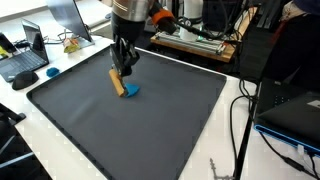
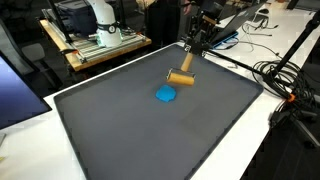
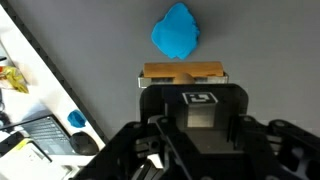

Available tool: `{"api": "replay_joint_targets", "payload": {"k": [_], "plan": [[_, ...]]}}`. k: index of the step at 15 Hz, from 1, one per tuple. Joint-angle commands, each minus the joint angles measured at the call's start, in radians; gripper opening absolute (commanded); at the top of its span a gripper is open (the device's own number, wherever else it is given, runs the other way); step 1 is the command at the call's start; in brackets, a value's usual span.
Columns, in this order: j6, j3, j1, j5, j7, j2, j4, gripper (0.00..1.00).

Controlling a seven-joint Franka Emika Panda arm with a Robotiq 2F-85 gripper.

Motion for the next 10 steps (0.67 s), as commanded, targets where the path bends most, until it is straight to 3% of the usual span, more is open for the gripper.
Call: {"api": "replay_joint_targets", "payload": {"k": [1,6,10], "plan": [[0.03,0.02,-0.088,0.151,-0.238,-0.077,-0.028,0.22],[-0.001,0.01,-0.208,0.422,-0.58,-0.107,-0.009,0.22],[0.014,-0.008,-0.3,0.591,-0.765,-0.113,-0.021,0.22]]}}
